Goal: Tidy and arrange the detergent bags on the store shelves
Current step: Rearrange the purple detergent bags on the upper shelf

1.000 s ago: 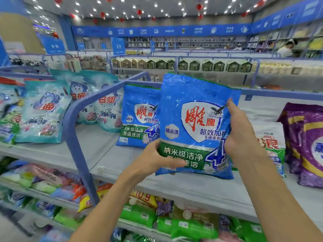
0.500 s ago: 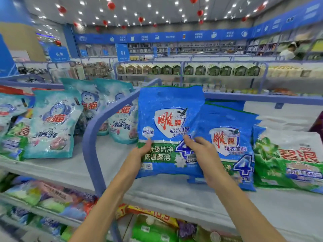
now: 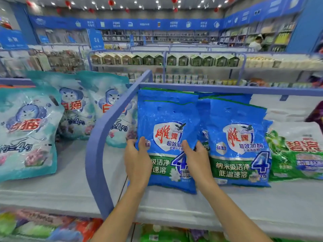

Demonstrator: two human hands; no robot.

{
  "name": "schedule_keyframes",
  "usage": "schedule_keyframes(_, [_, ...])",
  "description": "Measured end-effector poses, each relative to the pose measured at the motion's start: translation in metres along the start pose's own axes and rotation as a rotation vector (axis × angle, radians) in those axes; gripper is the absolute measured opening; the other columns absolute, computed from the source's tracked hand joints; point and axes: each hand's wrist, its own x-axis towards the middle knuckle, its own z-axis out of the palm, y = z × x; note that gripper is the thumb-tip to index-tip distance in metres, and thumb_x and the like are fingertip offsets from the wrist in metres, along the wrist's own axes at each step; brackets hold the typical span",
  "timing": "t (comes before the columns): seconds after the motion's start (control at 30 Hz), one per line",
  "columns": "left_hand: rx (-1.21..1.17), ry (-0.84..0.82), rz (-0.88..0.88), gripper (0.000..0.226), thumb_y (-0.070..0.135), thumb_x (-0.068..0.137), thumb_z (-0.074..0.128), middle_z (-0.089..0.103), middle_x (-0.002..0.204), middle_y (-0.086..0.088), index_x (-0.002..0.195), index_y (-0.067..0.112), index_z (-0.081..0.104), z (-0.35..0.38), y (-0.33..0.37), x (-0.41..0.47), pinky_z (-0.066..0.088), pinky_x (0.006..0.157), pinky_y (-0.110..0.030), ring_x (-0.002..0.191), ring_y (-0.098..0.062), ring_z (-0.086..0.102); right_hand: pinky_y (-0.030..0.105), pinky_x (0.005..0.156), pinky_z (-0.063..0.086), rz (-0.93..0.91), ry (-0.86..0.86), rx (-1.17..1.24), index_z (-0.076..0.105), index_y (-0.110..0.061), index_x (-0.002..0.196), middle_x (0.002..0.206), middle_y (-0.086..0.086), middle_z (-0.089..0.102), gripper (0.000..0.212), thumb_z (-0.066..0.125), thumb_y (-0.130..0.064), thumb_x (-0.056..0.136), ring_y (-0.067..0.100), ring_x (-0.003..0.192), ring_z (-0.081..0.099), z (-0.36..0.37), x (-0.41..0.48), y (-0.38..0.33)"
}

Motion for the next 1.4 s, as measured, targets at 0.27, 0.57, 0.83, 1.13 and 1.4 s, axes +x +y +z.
schedule_keyframes(0.27, [-0.049,0.086,-0.018,0.028,0.048,0.103,0.046,0.066,0.100,0.000,0.102,0.021,0.055,-0.003,0.004,0.000,0.051,0.085,-0.047,0.094,-0.025,0.062,0.056,0.084,0.056,0.064,-0.051,0.150,0.071,-0.009,0.099,0.103,0.019,0.075,0.042,0.059,-0.050,0.100,0.030,0.090,0.073,-0.002,0.010,-0.014])
schedule_keyframes(0.57, [0.118,0.133,0.326,0.044,0.023,0.094,0.066,0.046,0.137,-0.006,0.133,0.011,0.049,-0.001,0.022,-0.042,0.032,0.114,-0.043,0.132,-0.021,0.036,0.004,0.087,0.044,-0.484,0.073,-0.428,0.056,-0.039,0.132,0.115,-0.031,0.058,0.042,0.070,-0.025,0.096,-0.014,0.108,0.056,-0.097,-0.044,-0.033])
schedule_keyframes(0.83, [0.023,-0.618,0.210,0.032,0.050,0.093,0.068,0.066,0.112,0.020,0.117,0.032,0.056,0.076,0.060,-0.116,0.051,0.092,-0.028,0.104,-0.004,0.063,0.032,0.080,0.050,0.091,0.078,-0.298,0.055,-0.015,0.126,0.117,-0.001,0.068,0.051,0.074,-0.044,0.088,0.013,0.094,0.068,-0.200,-0.002,-0.015])
schedule_keyframes(1.13, [-0.342,-0.663,-0.249,0.019,0.034,0.092,0.073,0.079,0.102,-0.011,0.096,0.016,0.079,0.116,0.034,-0.098,0.052,0.100,-0.061,0.104,-0.036,0.073,0.045,0.083,0.063,0.275,-0.173,0.310,0.067,-0.007,0.125,0.115,0.016,0.076,0.043,0.071,-0.022,0.086,0.032,0.098,0.076,-0.214,0.014,0.007])
schedule_keyframes(1.4, [-0.437,-0.429,-0.099,0.012,0.026,0.093,0.073,0.075,0.106,-0.007,0.100,0.018,0.067,0.133,0.054,-0.094,0.052,0.098,-0.054,0.101,-0.026,0.069,0.048,0.097,0.058,0.084,0.016,0.348,0.061,-0.017,0.126,0.119,0.003,0.074,0.037,0.075,-0.019,0.092,0.026,0.102,0.074,-0.201,0.064,-0.028])
